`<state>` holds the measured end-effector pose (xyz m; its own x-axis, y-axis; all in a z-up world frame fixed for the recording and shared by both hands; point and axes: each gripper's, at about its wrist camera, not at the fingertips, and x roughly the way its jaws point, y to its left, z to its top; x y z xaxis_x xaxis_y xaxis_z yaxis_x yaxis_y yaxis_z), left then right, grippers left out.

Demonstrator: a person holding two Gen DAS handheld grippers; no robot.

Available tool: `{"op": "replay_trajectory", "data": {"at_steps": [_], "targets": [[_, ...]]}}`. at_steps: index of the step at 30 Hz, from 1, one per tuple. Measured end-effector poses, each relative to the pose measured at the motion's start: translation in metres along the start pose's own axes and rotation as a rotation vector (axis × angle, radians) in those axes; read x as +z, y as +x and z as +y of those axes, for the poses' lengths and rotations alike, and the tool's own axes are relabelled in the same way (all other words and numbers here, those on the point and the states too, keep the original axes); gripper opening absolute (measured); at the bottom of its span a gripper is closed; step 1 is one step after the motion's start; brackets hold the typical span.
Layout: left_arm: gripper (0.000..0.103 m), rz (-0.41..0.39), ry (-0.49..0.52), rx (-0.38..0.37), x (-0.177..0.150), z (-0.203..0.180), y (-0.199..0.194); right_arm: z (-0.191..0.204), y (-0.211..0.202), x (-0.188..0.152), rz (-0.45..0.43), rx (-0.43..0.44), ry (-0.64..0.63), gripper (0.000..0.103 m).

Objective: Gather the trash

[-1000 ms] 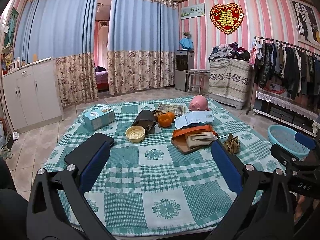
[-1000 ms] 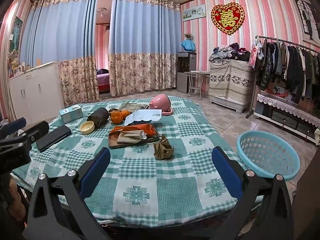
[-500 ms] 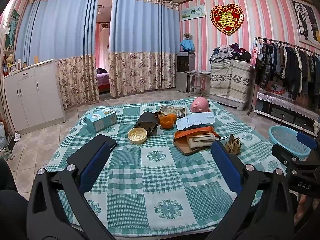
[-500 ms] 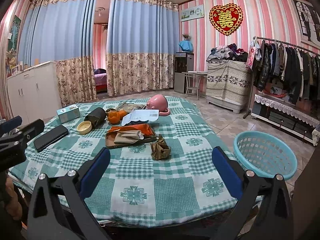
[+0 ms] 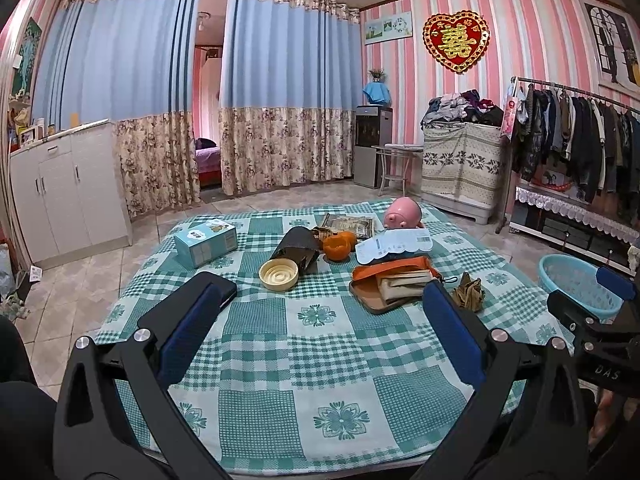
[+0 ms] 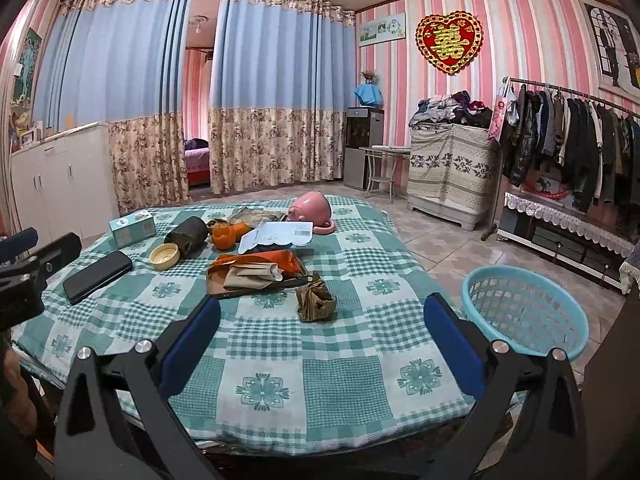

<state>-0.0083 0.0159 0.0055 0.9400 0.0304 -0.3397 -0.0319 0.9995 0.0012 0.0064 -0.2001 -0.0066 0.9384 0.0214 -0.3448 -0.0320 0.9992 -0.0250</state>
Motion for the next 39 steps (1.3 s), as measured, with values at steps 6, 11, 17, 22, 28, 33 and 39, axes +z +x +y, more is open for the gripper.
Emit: {"op": "replay_trajectory", "data": {"at_steps": [6,11,17,22,28,33,39], "targets": [[0.098,-0.007,0.0,-0.001,0.0,0.0,-0.003,0.003,-0.003,0.001,-0.017,0.0,-0.023,0.099],[0.098,-0.005,-0.003,0.0,0.001,0.001,0.001,0.001,-0.001,0.0,-0.016,0.003,-0.013,0.099],[0.098,0.026,-0.013,-0.001,0.0,0.003,0.008,0.003,0.007,-0.004,0.011,0.01,-0.03,0.099],[0.098,0.023,-0.005,0.017,0.001,0.009,0.015,0.003,0.011,-0.006,0.022,0.009,-0.028,0.099],[0.098,0.056,-0.011,0.05,0.004,0.016,0.03,-0.003,0.034,-0.002,0.076,0.022,-0.028,0.099],[0.098,0.07,-0.006,0.068,0.004,0.021,0.046,-0.007,0.065,0.005,0.099,0.014,-0.03,0.099],[0.098,0.118,-0.037,0.111,0.004,0.038,0.076,0.0,0.13,0.001,0.232,0.024,-0.057,0.097]]}}
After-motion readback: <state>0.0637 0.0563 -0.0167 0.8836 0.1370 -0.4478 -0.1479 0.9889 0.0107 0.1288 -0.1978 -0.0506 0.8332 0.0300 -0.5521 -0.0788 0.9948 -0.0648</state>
